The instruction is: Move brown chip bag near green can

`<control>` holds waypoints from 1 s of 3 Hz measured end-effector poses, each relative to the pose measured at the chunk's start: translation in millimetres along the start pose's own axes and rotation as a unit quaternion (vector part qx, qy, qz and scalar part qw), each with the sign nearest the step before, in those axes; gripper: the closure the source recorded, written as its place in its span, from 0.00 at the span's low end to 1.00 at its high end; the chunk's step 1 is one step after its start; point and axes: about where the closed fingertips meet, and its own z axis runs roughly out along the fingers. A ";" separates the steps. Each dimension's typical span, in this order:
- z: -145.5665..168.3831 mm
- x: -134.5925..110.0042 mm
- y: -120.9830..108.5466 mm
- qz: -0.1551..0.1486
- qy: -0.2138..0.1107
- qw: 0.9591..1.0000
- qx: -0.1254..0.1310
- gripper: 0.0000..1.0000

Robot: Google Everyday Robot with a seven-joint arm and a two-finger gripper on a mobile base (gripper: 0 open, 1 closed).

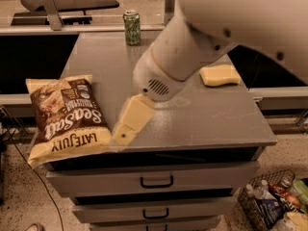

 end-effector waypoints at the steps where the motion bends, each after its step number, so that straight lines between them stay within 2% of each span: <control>1: 48.0 -32.2 7.4 0.022 -0.034 0.999 -0.009 0.00; 3: 110.9 -73.9 3.3 0.062 -0.071 0.996 0.003 0.00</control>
Offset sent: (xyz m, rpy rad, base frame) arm 0.0295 0.1395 -0.0597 0.1921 0.0556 -0.1100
